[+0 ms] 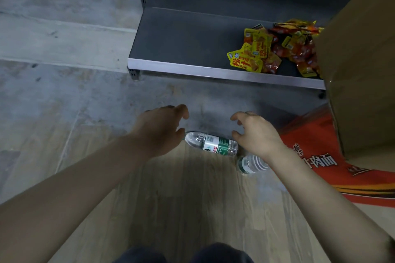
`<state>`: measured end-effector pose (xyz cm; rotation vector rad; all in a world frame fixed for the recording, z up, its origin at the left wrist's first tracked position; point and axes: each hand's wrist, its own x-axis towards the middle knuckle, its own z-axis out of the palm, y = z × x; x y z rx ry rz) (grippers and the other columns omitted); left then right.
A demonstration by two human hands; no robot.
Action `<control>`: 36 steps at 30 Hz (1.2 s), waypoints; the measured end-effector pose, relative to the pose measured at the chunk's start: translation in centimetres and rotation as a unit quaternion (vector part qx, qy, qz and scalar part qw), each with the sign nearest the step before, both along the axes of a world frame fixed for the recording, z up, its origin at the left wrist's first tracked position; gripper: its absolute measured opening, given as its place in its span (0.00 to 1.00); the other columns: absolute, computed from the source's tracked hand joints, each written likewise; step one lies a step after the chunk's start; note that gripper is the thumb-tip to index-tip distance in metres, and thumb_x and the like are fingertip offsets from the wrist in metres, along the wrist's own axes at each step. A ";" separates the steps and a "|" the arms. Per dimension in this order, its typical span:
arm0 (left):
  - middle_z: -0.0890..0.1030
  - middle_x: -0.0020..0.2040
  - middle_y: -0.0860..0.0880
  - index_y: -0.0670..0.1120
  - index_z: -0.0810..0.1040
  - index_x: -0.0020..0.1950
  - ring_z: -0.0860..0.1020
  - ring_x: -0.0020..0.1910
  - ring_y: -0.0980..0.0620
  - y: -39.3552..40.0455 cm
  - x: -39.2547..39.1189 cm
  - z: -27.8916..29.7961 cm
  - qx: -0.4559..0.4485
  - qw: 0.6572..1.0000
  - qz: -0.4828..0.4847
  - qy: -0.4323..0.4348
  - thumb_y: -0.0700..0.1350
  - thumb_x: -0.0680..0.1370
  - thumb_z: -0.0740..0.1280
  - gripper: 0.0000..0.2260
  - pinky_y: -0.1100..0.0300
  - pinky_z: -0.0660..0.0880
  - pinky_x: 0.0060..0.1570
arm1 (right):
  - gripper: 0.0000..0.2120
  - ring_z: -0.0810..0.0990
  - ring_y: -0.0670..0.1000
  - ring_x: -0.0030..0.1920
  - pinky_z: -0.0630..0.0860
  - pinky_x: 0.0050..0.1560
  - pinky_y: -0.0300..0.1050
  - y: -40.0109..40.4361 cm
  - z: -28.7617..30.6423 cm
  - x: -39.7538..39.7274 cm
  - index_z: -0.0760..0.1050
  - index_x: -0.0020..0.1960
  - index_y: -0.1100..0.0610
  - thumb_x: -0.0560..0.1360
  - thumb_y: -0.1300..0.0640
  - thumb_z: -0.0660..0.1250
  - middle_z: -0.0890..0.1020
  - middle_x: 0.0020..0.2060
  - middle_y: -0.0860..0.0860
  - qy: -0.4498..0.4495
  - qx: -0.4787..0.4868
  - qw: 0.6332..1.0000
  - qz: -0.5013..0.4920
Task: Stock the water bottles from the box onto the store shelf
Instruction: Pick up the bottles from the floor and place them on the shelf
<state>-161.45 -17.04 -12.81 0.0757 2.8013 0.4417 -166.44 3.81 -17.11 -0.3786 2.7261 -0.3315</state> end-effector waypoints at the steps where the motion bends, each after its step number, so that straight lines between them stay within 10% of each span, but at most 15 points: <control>1: 0.77 0.55 0.51 0.51 0.68 0.64 0.76 0.52 0.51 0.0 -0.1 -0.7 0.001 1.000 -0.003 0.000 0.47 0.78 0.60 0.14 0.58 0.73 0.51 | 0.20 0.75 0.57 0.58 0.75 0.54 0.49 -0.1 -0.7 -0.2 0.69 0.65 0.53 0.74 0.54 0.64 0.75 0.59 0.54 -0.002 0.002 1.000 0.000; 23: 0.78 0.55 0.51 0.51 0.68 0.63 0.78 0.54 0.49 -0.7 -1.4 -14.4 0.005 1.000 -0.009 -0.005 0.48 0.77 0.60 0.14 0.58 0.72 0.51 | 0.21 0.74 0.59 0.59 0.72 0.50 0.47 -2.6 -16.2 -3.1 0.69 0.64 0.56 0.72 0.57 0.65 0.74 0.58 0.57 -0.078 0.071 0.994 0.017; 36: 0.75 0.51 0.50 0.51 0.65 0.57 0.77 0.52 0.46 -1.3 -0.8 -18.5 0.013 1.000 -0.004 0.001 0.48 0.78 0.58 0.09 0.59 0.64 0.42 | 0.28 0.66 0.57 0.67 0.68 0.64 0.49 -3.9 -21.6 -4.1 0.63 0.69 0.54 0.72 0.55 0.67 0.67 0.67 0.55 -0.120 0.092 0.987 0.050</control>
